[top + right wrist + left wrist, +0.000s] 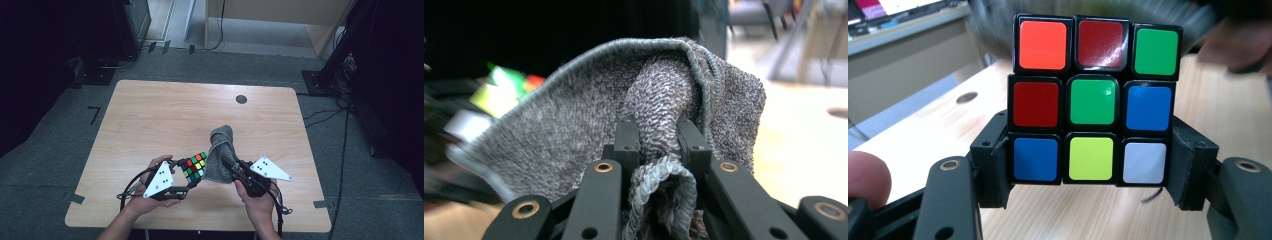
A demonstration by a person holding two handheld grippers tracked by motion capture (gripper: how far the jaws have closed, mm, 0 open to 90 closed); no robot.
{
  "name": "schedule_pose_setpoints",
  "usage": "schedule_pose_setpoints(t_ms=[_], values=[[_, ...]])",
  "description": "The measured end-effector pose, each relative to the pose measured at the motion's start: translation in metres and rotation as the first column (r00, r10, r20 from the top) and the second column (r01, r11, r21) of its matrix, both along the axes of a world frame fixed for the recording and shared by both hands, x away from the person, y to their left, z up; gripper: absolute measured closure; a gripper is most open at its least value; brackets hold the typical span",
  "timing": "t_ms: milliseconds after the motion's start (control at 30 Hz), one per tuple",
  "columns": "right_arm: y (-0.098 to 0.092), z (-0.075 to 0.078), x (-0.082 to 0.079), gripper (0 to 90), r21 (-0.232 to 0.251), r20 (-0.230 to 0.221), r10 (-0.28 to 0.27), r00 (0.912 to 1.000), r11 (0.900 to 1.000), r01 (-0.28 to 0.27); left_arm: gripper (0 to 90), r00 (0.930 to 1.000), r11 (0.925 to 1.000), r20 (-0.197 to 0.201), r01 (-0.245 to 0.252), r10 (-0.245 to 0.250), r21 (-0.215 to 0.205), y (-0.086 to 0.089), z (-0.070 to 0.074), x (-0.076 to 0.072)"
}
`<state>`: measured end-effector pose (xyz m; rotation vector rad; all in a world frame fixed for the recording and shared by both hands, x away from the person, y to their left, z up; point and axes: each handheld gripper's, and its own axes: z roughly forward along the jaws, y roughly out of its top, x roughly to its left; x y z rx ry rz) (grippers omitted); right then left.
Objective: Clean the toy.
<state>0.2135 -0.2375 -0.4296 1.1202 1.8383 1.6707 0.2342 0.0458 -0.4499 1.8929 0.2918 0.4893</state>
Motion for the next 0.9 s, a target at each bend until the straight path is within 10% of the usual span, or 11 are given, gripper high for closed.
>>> schedule_pose_setpoints(t_ms=[100,200,433,600,767,900], values=[[0.015,0.012,-0.011,74.9,0.005,0.079,0.099,0.9919,0.995,-0.1,34.4,0.9999,1.0,-0.012,0.003,-0.003,-0.003,-0.003,-0.002,0.0],[0.025,0.009,-0.012,74.5,0.027,0.054,0.162,0.9852,0.986,-0.164,34.4,0.9999,0.9999,-0.007,0.011,-0.011,-0.001,-0.006,0.0,-0.003],[0.004,-0.012,0.008,75.5,-0.079,-0.039,0.011,0.9992,0.997,-0.014,34.4,0.9984,0.9959,-0.039,0.037,-0.04,-0.082,0.003,0.005,0.0],[-0.001,0.0,0.002,74.8,0.062,0.003,0.078,0.997,0.995,-0.078,34.4,0.999,0.9993,-0.037,0.024,-0.025,-0.027,-0.001,-0.002,0.001],[0.018,0.002,-0.005,74.3,-0.026,0.043,0.141,0.9891,0.99,-0.14,34.4,0.9993,0.9997,-0.027,0.025,-0.025,0.001,-0.006,0.001,-0.003],[0.007,-0.006,0.007,75.0,-0.034,-0.03,0.078,0.9965,0.996,-0.079,34.3,0.9967,0.9934,-0.052,0.056,-0.062,-0.1,0.003,0.008,-0.002]])
